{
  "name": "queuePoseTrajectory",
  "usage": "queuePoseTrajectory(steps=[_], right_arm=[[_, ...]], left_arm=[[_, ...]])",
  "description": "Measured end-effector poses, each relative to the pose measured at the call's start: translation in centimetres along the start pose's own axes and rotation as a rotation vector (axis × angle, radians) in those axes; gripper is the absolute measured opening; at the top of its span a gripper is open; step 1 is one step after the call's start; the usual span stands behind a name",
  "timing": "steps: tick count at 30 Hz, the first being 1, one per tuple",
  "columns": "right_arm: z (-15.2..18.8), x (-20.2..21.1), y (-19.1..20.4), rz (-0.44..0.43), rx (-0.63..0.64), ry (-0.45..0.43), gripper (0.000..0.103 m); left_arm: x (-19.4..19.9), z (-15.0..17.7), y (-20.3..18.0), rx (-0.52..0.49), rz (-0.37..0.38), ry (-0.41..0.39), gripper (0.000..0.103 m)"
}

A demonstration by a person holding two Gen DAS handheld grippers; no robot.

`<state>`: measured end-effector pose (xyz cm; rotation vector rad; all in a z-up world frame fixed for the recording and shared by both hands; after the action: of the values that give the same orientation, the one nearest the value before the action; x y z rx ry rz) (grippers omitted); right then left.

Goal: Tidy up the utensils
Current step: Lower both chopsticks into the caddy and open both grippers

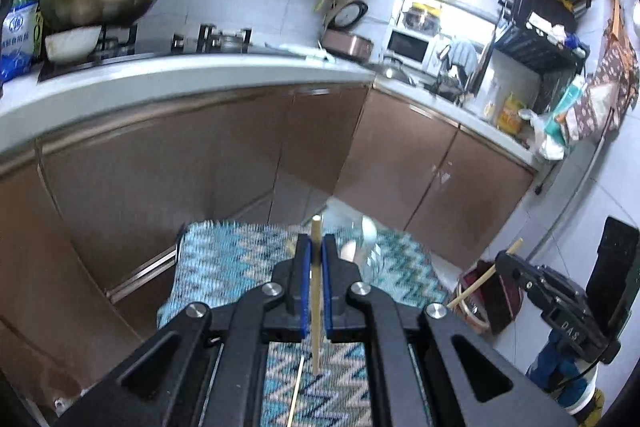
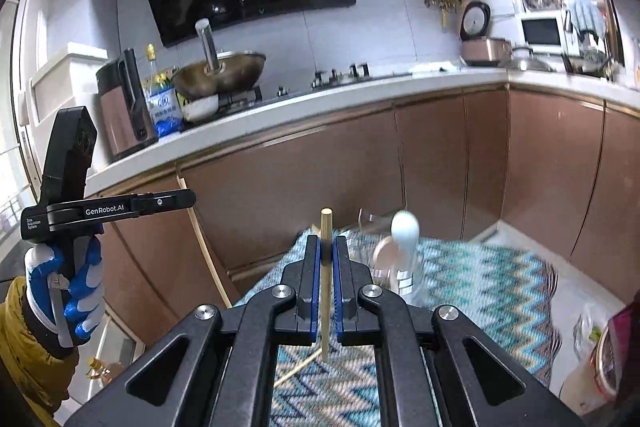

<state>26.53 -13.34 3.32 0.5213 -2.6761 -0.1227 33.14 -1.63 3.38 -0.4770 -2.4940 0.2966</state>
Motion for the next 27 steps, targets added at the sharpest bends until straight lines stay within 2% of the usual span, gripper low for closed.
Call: queuePoseTrajectory(steps=[6, 13, 19, 27], right_arm=[[-3.4, -2.1, -0.4, 0.015, 0.037, -0.057, 0.006], [-5.0, -6.3, -1.2, 0.018, 0.079, -0.074, 0.006], [-4.7, -9.5, -2.3, 0.013, 0.078, -0.062, 0.006], [-2.0, -13.6, -3.2, 0.029, 0.086, -0.009, 0.006]], left_arm=[[-2.1, -4.9, -0.6, 0.004, 0.011, -0.081, 0.005], [-6.6, -7.3, -0.7, 0.013, 0.012, -0.153, 0.005], [-11.2, -6.8, -0.3, 0.011, 0.004, -0.144, 0.005], [-16.1, -4.1, 0.5, -0.004, -0.022, -0.106, 0.005]])
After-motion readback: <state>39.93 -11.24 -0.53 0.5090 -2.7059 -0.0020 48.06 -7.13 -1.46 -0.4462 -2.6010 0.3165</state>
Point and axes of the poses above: each gripper's, at about its wrist camera, not at the fingertips, and x roughly against the way its jaws point, y to its left, z to its underside, the point moved 10 cm from there along -x, roughly the way its jaws point, and after that the axes turned 3 degrees about x, right-handed, at the moved point
